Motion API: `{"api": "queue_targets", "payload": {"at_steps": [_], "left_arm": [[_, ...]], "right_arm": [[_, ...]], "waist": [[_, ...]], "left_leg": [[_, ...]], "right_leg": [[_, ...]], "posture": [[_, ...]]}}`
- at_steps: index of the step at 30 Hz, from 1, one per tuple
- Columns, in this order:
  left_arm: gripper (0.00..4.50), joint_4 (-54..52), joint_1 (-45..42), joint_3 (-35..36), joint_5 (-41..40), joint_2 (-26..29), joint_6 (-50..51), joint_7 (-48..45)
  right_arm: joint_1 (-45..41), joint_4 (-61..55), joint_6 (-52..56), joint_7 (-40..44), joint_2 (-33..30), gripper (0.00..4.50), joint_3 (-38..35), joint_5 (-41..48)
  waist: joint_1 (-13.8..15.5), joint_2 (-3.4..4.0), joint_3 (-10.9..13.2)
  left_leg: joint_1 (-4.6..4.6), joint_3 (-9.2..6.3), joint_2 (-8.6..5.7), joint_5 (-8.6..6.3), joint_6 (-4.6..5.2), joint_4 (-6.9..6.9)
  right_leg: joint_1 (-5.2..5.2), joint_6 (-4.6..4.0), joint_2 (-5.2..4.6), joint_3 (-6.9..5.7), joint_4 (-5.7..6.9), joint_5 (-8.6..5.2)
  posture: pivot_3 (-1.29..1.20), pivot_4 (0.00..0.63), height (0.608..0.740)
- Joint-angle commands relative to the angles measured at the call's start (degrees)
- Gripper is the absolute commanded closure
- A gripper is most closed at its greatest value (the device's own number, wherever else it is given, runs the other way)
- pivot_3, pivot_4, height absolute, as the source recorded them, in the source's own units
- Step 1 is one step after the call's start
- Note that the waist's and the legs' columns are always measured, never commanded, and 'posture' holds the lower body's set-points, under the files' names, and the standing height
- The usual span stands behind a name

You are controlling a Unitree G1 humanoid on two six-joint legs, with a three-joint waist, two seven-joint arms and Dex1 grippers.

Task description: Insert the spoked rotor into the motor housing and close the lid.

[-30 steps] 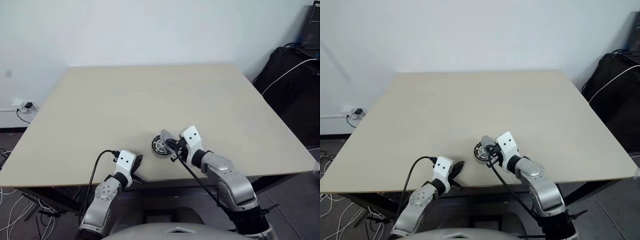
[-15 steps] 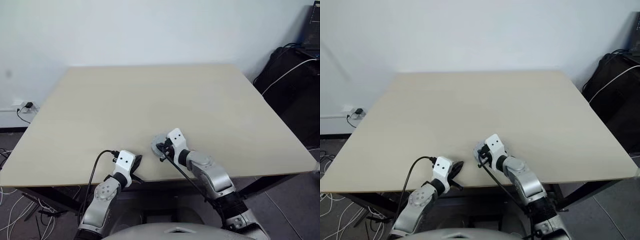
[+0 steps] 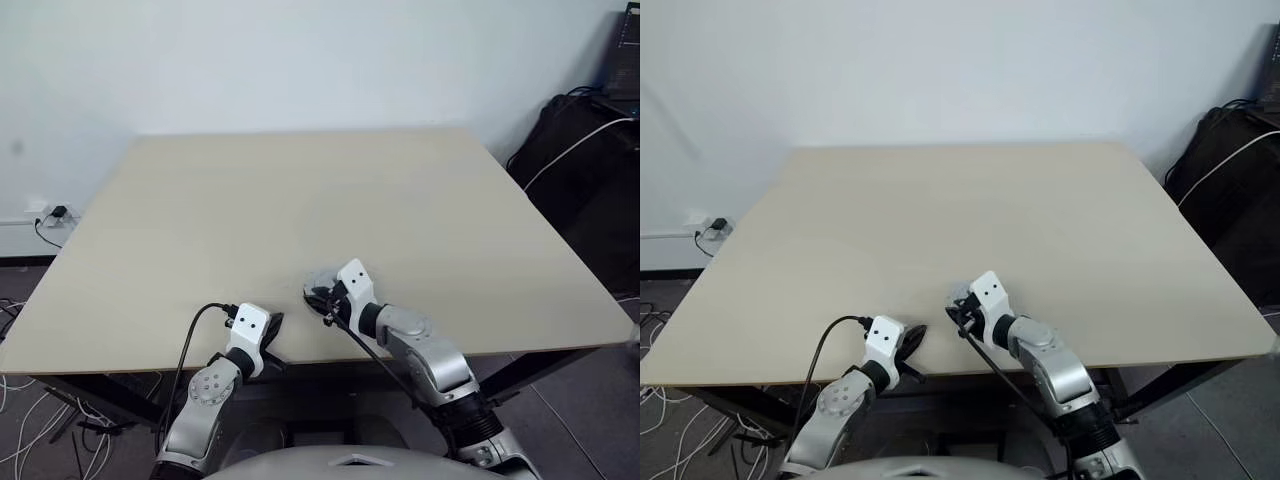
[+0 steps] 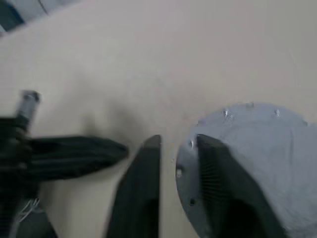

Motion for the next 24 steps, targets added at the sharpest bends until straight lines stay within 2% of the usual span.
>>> {"api": "queue_targets", "payload": {"at_steps": [1, 6, 8, 24], "left_arm": [[4.5, -2.05, -0.79, 0.02, -0.51, -0.3, -0.76, -0.09], [4.5, -1.88, -1.07, -0.12, -0.36, -0.31, -0.84, -0.26], [4.5, -1.89, -1.09, -0.14, -0.28, -0.26, -0.9, -0.27], [4.5, -3.01, -0.81, -0.3, 0.03, 0.32, -1.23, -0.3]], "right_arm": [[-1.01, -4.53, -2.17, 1.06, -0.58, 2.23, -2.11, 1.66], [-1.88, -3.0, -4.26, 1.17, -3.63, 0.53, -1.93, -0.84], [-2.17, -1.99, -5.02, 1.34, -4.02, 0.02, -1.99, -0.86], [-9.15, 16.45, -14.23, 4.51, -3.89, 0.02, -1.79, -4.0]], "waist": [[-0.02, -0.01, 0.0], [0.05, -0.02, 0.0], [0.08, -0.03, 0.01], [0.05, -0.03, 0.01]], "left_leg": [[0.0, 0.0, 0.0, 0.0, 0.0, -0.01], [-0.01, 0.0, 0.0, 0.0, 0.0, 0.0], [-0.01, 0.0, 0.0, 0.0, 0.0, 0.0], [0.0, 0.01, 0.0, 0.0, 0.01, -0.01]], "right_leg": [[0.0, 0.0, 0.0, 0.0, -0.01, 0.0], [0.0, 0.0, -0.01, -0.01, -0.01, 0.0], [0.0, 0.0, -0.01, -0.01, -0.01, 0.0], [0.0, -0.02, 0.0, 0.0, -0.01, 0.01]], "posture": [[0.0, 0.0, 0.74], [0.0, 0.0, 0.74], [0.0, 0.0, 0.74], [0.0, 0.0, 0.74]]}}
